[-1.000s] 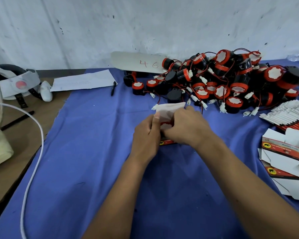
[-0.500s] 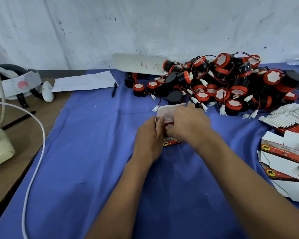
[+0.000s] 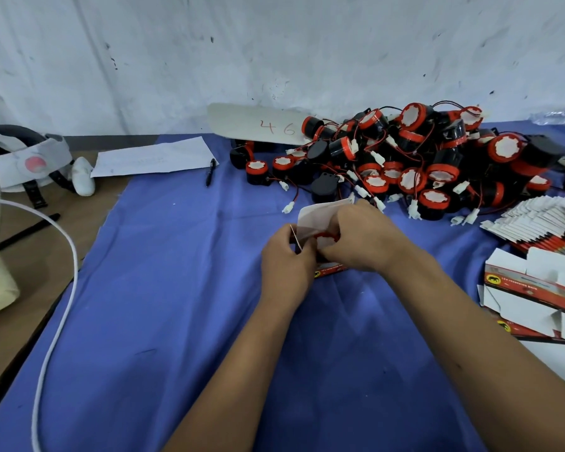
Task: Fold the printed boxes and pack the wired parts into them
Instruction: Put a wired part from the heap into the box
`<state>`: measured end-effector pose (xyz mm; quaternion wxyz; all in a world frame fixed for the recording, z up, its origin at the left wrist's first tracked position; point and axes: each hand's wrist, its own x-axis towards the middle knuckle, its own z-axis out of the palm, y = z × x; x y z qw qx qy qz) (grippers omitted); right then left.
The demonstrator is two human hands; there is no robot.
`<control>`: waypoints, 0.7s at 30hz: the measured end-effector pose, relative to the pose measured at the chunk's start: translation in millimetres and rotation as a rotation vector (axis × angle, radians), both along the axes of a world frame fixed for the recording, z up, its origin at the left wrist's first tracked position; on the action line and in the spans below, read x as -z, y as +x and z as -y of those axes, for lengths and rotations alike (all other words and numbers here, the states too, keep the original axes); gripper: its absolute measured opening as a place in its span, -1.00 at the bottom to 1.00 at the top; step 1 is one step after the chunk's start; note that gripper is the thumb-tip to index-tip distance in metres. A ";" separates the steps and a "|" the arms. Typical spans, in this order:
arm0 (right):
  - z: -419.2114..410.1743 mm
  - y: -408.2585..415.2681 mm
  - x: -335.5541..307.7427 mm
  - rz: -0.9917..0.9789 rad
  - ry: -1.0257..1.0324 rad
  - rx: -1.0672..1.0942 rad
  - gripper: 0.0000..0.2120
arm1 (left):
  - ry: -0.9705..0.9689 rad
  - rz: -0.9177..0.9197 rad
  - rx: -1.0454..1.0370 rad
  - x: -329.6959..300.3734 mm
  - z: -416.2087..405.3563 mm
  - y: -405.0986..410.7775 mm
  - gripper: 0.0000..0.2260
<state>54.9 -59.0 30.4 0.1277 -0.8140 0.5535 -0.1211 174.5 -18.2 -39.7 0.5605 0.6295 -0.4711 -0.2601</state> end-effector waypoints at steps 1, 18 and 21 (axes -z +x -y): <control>-0.4 -2.4 1.0 0.032 -0.007 -0.009 -0.66 | 0.002 -0.026 0.004 -0.3 -0.3 -1.0 -0.88; -11.2 -35.9 -42.4 0.108 -0.139 -0.006 -0.92 | 0.035 -0.043 -0.069 2.6 4.6 -6.0 -0.94; -16.3 -23.6 -36.4 0.130 -0.176 -0.074 -0.88 | 0.018 -0.051 -0.074 2.7 4.2 -6.1 -0.87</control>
